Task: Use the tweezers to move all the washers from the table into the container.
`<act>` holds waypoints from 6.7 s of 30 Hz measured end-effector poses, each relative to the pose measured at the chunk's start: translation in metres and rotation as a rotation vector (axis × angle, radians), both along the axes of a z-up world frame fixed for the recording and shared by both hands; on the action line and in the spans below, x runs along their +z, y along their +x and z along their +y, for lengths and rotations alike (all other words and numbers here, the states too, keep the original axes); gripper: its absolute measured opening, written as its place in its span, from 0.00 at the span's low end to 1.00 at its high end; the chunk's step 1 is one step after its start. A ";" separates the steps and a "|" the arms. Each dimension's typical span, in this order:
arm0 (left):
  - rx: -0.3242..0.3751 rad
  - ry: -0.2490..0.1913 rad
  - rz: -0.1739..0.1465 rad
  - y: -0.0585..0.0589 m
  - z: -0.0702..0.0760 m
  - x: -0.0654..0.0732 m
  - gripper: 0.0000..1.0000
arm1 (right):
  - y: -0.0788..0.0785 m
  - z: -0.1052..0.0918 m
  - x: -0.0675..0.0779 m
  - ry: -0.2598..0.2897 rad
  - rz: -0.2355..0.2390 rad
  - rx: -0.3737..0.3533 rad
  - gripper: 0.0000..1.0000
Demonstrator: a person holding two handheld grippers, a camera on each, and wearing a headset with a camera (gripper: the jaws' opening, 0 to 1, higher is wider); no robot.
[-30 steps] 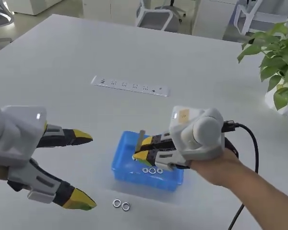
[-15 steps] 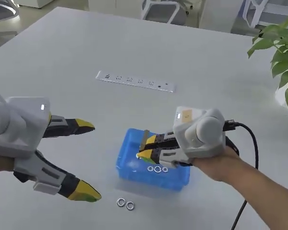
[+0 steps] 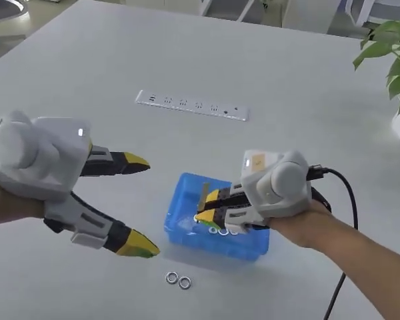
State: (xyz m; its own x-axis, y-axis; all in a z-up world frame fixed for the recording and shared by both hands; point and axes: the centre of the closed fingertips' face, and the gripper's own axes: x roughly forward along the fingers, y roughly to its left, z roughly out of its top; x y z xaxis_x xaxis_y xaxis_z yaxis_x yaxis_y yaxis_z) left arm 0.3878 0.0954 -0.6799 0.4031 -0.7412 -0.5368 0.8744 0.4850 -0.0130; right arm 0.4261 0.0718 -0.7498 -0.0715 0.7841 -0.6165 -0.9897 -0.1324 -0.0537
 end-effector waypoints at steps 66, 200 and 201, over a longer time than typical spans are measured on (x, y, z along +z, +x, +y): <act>-0.221 0.075 -0.090 0.037 -0.056 -0.019 0.06 | 0.000 -0.016 -0.005 -0.044 -0.008 0.006 0.20; -0.286 -0.005 -0.020 -0.063 -0.064 -0.027 0.06 | -0.065 -0.122 0.019 0.047 0.027 -0.377 0.91; -0.292 -0.002 -0.018 -0.063 -0.064 -0.026 0.06 | -0.066 -0.120 0.019 0.051 0.031 -0.374 0.91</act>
State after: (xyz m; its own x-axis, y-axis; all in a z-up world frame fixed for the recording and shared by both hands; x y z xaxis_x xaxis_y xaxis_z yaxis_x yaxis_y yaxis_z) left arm 0.3249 0.0315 -0.7064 0.1821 -0.8280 -0.5304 0.9770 0.2130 0.0029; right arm 0.3606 -0.0487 -0.7309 0.2078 0.7891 -0.5781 -0.9703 0.2409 -0.0199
